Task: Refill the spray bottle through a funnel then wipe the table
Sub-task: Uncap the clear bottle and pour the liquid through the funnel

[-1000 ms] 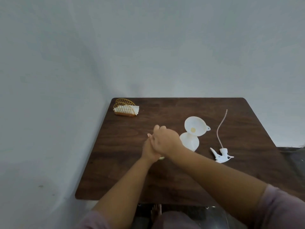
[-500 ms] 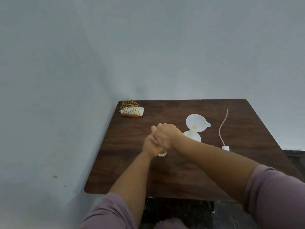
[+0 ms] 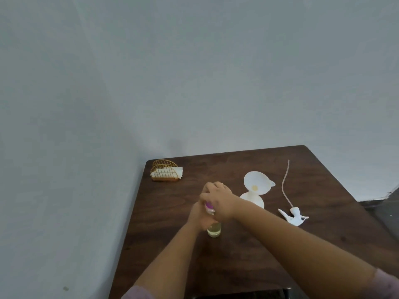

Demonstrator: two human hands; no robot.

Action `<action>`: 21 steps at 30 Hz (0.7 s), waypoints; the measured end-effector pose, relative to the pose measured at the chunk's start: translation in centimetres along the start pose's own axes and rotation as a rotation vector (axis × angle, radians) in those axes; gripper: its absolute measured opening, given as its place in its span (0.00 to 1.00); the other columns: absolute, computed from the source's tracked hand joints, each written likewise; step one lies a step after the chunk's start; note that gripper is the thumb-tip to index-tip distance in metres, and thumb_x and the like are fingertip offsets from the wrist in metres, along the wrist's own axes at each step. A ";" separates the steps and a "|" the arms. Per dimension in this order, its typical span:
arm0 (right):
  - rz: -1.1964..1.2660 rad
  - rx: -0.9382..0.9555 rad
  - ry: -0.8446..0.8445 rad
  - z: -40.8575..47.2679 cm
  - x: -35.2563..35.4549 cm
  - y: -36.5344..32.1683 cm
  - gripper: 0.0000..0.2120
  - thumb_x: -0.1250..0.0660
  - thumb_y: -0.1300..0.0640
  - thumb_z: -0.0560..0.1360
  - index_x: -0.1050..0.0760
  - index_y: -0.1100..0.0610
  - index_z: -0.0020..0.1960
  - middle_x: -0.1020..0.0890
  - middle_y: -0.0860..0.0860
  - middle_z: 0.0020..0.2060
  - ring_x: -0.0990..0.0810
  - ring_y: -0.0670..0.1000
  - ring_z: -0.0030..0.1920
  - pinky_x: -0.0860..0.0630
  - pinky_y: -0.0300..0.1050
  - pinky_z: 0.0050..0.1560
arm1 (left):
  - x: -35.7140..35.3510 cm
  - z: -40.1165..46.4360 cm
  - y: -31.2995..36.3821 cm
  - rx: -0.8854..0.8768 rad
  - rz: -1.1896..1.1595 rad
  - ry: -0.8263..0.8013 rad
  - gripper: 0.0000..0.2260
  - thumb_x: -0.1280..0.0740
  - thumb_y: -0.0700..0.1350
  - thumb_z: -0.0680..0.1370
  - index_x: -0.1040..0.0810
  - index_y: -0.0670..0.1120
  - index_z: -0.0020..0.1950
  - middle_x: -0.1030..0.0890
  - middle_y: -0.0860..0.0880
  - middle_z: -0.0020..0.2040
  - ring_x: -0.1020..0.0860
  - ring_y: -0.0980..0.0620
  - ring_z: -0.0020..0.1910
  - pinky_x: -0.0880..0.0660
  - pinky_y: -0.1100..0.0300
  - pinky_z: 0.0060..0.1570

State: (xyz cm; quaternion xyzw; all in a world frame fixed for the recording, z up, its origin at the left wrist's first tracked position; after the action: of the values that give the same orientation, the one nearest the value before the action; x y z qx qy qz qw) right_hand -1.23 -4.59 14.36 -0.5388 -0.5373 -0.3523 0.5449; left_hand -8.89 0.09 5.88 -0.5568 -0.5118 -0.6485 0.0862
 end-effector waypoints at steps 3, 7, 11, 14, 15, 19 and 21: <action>0.103 -0.159 0.176 -0.6 0.6 0.4 0.19 0.36 0.44 0.75 0.32 0.51 0.62 0.29 0.52 0.60 0.31 0.53 0.59 0.29 0.48 0.57 | 0.1 -0.1 -0.4 0.085 -0.134 0.029 0.23 0.25 0.46 0.70 0.25 0.50 0.63 0.20 0.54 0.57 0.22 0.52 0.58 0.24 0.58 0.57; 0.081 -0.393 0.156 -0.2 -0.2 0.6 0.21 0.43 0.37 0.77 0.31 0.56 0.55 0.25 0.50 0.40 0.26 0.50 0.41 0.29 0.44 0.42 | 0.1 0.0 -0.7 0.132 -0.210 0.009 0.20 0.24 0.46 0.69 0.24 0.49 0.59 0.21 0.58 0.47 0.22 0.57 0.50 0.27 0.67 0.44; 0.039 -0.240 -0.117 0.7 0.6 0.0 0.15 0.39 0.52 0.78 0.31 0.55 0.64 0.28 0.56 0.59 0.28 0.56 0.58 0.27 0.50 0.54 | 0.1 0.2 -0.6 0.112 -0.177 0.031 0.21 0.25 0.45 0.70 0.23 0.46 0.62 0.19 0.51 0.53 0.21 0.50 0.56 0.25 0.59 0.52; 0.224 -0.148 -0.205 0.8 1.7 -0.8 0.22 0.39 0.60 0.77 0.31 0.46 0.69 0.47 0.54 0.75 0.46 0.59 0.74 0.33 0.56 0.68 | 0.1 0.2 -0.3 0.123 -0.169 0.080 0.29 0.24 0.41 0.70 0.29 0.42 0.70 0.22 0.47 0.63 0.25 0.48 0.63 0.28 0.57 0.62; 0.305 -0.128 -0.157 0.8 1.9 -1.2 0.21 0.38 0.58 0.77 0.31 0.44 0.68 0.49 0.53 0.76 0.49 0.58 0.75 0.34 0.56 0.69 | 0.0 0.2 -0.3 0.070 -0.139 0.069 0.29 0.25 0.41 0.72 0.30 0.43 0.71 0.24 0.47 0.65 0.26 0.48 0.65 0.29 0.57 0.63; 0.150 -0.339 0.130 0.8 0.9 -1.3 0.24 0.41 0.37 0.77 0.30 0.54 0.62 0.28 0.55 0.59 0.28 0.56 0.60 0.27 0.50 0.53 | 0.0 0.1 -0.9 -0.026 -0.035 0.024 0.23 0.29 0.42 0.76 0.28 0.42 0.70 0.25 0.45 0.67 0.26 0.47 0.65 0.28 0.53 0.62; 0.167 -0.429 0.059 0.8 0.1 -0.8 0.21 0.41 0.39 0.77 0.31 0.57 0.57 0.24 0.52 0.48 0.26 0.53 0.47 0.30 0.46 0.44 | -0.2 0.3 -1.4 0.016 -0.042 0.036 0.23 0.28 0.42 0.74 0.27 0.44 0.68 0.23 0.47 0.64 0.24 0.49 0.62 0.26 0.56 0.59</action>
State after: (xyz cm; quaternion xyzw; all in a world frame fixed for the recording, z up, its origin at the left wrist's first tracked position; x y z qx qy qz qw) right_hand -2.17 -3.95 14.45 -0.6742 -0.3875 -0.4280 0.4606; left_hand -9.56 0.91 4.89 -0.5334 -0.5268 -0.6561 0.0862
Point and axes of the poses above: each hand's wrist, its own z-axis towards the middle knuckle, its own x-axis out of the back of the hand, y = z × x, the point moved 3 cm from there along z, towards the middle knuckle
